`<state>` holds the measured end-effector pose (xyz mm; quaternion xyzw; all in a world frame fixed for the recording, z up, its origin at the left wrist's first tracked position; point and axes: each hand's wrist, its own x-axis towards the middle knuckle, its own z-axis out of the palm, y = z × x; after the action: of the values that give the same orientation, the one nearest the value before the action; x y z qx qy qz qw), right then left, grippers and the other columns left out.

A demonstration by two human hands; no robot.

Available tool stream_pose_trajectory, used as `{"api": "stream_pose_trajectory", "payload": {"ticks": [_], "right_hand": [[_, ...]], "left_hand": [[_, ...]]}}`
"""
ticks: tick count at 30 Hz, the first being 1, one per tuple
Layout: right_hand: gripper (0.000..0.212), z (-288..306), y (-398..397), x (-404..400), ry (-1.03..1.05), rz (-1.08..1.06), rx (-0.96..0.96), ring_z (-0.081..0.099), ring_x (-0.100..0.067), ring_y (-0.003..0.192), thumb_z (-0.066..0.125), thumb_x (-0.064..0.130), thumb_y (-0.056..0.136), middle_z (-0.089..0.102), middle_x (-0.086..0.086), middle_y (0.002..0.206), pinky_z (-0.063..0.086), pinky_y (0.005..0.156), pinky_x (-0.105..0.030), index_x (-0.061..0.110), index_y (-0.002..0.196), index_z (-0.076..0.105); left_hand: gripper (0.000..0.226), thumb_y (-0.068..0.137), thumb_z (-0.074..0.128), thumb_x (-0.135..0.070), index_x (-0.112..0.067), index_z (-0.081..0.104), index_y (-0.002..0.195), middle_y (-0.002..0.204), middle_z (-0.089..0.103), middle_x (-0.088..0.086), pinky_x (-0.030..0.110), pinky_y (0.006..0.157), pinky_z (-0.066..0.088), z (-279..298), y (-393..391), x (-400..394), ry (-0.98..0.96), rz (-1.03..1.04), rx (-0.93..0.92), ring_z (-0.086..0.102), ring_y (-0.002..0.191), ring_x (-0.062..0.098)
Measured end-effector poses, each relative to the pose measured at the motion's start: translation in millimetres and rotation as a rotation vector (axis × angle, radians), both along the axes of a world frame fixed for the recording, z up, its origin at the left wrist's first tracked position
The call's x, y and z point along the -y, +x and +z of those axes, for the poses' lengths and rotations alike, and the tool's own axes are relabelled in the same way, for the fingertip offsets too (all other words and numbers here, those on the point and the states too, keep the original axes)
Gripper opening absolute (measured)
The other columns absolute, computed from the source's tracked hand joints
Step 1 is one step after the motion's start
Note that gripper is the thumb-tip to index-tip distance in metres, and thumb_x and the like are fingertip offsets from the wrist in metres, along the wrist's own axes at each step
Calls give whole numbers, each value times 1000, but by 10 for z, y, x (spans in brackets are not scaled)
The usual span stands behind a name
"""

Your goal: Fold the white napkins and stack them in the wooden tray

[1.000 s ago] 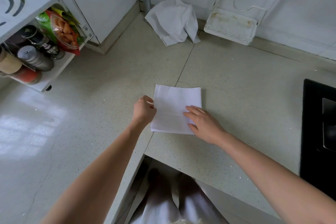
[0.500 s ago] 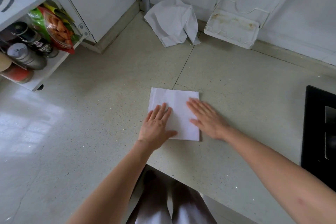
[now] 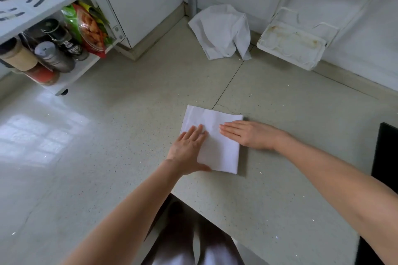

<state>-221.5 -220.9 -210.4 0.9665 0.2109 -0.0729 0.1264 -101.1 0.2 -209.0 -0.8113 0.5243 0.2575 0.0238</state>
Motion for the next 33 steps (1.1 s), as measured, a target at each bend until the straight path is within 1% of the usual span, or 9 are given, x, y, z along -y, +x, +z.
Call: {"api": "stream_pose_trajectory", "payload": {"ticks": [4,7,12,16,19,21,24,28,33], "right_hand": [[39,49,20,-311,-75,-148,-74,68,-32,96,50,-4,79,64,-25,115,59,67,-36,-8,115,62],[43,188,-61,-852,-118,-365,-309,55,-31,111,30,-3,89,53,-22,125,45,72,-33,-6,126,50],[27,458,13,-1372,-88,-574,-648,59,-26,108,48,4,92,59,-4,118,46,73,-32,10,116,60],[11,643,42,-1346,43,-623,-628,58,-28,85,46,2,89,56,-6,91,39,63,-30,8,86,55],[34,652,-17,-1060,314,-713,-628,33,-19,55,45,1,85,31,-3,61,26,52,-29,14,59,29],[39,614,-101,-811,640,-829,-594,25,-15,54,47,7,89,26,1,58,21,53,-30,17,58,26],[31,487,-219,-561,1024,-1134,-403,26,-14,62,51,17,95,28,0,68,17,57,-30,13,68,36],[31,194,-227,-522,1082,-1389,-231,37,-16,70,49,23,96,42,-5,76,24,62,-30,-5,84,55],[41,114,-185,-573,1108,-1491,-49,26,-14,54,58,16,90,30,2,58,17,52,-30,16,59,31]], "left_hand": [[110,70,49,-82,-16,18,152,161,4,0,35,120,7,202,29,59,29,28,-54,5,148,18],[107,69,41,-87,-14,34,146,156,25,1,37,114,29,360,-98,107,93,28,-131,30,141,20],[106,78,64,-60,-10,8,153,160,-2,8,39,118,22,288,-258,-127,210,-291,-33,12,147,23],[62,101,44,-27,-18,12,154,160,5,-7,34,119,18,233,-81,-364,39,-207,-230,8,147,11],[43,103,37,-32,-25,39,146,150,38,-5,32,112,31,322,125,-443,-13,-74,-374,41,134,11],[38,103,36,-35,-16,59,126,113,67,11,28,82,46,364,197,-427,-55,45,-430,62,88,15],[40,103,34,-35,-15,52,74,63,50,6,24,50,30,300,251,-289,-166,290,-410,44,57,19],[40,104,30,-33,-5,57,96,80,55,8,30,51,30,144,255,-98,-177,403,-144,50,71,24],[45,104,25,-36,-7,57,117,102,64,14,32,64,39,76,219,36,-88,394,24,59,89,30]]}}
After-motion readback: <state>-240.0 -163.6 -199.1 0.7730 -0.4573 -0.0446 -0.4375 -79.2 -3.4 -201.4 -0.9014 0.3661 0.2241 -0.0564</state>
